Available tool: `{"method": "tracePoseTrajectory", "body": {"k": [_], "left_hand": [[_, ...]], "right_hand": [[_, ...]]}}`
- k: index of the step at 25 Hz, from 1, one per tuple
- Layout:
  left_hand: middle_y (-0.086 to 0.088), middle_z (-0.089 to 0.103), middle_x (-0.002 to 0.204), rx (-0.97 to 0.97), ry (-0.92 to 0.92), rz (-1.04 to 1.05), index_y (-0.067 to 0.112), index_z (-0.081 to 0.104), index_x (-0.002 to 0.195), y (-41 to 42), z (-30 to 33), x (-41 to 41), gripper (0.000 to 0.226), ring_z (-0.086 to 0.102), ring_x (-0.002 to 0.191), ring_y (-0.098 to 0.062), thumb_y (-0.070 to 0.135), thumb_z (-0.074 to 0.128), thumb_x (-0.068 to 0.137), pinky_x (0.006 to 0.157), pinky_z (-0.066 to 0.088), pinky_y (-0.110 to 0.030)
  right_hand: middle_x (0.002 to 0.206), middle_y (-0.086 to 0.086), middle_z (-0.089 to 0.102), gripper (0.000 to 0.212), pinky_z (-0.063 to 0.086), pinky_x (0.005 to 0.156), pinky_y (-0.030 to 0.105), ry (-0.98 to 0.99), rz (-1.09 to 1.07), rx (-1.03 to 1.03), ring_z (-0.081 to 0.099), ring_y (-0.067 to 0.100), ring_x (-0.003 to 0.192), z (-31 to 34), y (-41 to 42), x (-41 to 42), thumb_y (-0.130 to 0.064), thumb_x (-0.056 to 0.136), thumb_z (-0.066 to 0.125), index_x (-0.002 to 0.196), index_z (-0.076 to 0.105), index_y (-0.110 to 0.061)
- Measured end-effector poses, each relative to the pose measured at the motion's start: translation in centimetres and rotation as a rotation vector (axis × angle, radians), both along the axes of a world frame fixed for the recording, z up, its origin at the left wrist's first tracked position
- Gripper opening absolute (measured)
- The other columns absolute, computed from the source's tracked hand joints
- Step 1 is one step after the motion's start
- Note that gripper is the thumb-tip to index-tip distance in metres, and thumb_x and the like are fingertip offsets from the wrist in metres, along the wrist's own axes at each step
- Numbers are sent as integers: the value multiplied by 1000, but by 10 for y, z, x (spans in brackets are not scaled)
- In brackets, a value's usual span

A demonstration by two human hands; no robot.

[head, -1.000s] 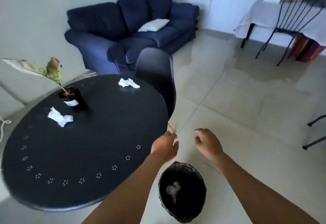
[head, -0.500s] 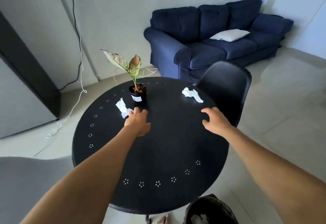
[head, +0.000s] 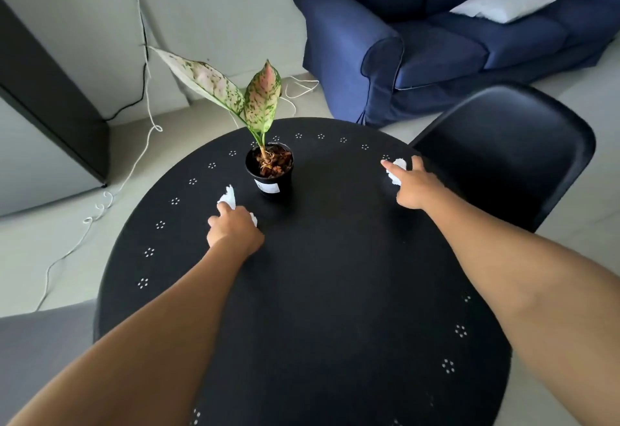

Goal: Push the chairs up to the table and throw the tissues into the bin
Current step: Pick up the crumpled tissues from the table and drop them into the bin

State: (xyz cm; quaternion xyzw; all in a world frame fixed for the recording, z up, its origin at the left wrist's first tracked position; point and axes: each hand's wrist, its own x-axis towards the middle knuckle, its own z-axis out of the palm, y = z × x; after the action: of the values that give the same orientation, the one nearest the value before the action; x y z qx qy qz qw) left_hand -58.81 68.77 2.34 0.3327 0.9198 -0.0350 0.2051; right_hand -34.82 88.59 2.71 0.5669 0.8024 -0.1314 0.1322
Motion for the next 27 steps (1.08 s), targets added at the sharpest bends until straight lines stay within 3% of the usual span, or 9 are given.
{"method": "tracePoseTrajectory", "body": {"k": [5,7,10,14,17,20,22,24,27], "left_hand": [[-16,52,121,87,49,-61,0,55,114,9,-5,0,31,57,108,-35,11,54,84,79,50,-37],[-17,59,112,118,62,-78,-1,60,101,8,-4,-1,22,62,98,-36,10,53,84,69,48,-34],[-17,63,105,170,81,-110,0,62,91,2,3,6,17,63,92,-37,12,52,86,65,47,-33],[-17,64,103,251,78,-181,0,63,91,-11,25,46,18,64,91,-36,12,50,86,65,47,-33],[-16,63,104,337,36,-245,1,62,94,-26,44,96,17,64,91,-36,9,50,85,64,44,-32],[-16,60,111,459,-27,-337,3,60,105,-60,58,160,24,62,94,-37,8,49,84,69,44,-32],[-14,59,113,531,-91,-396,5,60,110,-88,66,203,29,62,95,-37,8,48,83,73,47,-32],[-12,57,100,616,-178,-462,9,60,96,-114,68,240,21,60,84,-35,6,45,81,70,48,-32],[-10,53,87,708,-275,-591,6,58,80,-156,66,296,13,55,73,-30,5,45,82,65,50,-32]], "right_hand": [[133,9,43,44,50,89,39,10,-9,163,55,34,114,-16,11,-11,-7,88,51,128,58,-24],[128,10,50,35,52,86,37,25,-43,176,60,34,109,-12,8,-13,-3,86,55,118,66,-12],[120,13,61,25,52,79,33,98,-176,157,64,35,104,0,-8,-8,-3,84,59,108,67,-4],[108,14,68,18,46,67,29,185,-268,163,67,35,97,29,-48,25,-2,83,58,95,70,-6],[108,14,69,18,45,66,27,248,-335,174,66,35,98,50,-98,68,1,82,57,93,71,-5],[113,13,69,20,50,72,26,322,-383,170,65,34,103,63,-166,126,4,81,53,65,62,-5],[119,11,67,17,52,81,27,379,-416,202,63,33,108,66,-210,160,1,81,53,80,70,-1],[118,13,68,27,53,87,29,452,-452,250,63,33,108,68,-248,186,-2,82,55,104,72,-2],[111,15,68,29,46,78,23,538,-480,296,63,33,104,71,-310,229,-1,82,54,102,74,-4]]}}
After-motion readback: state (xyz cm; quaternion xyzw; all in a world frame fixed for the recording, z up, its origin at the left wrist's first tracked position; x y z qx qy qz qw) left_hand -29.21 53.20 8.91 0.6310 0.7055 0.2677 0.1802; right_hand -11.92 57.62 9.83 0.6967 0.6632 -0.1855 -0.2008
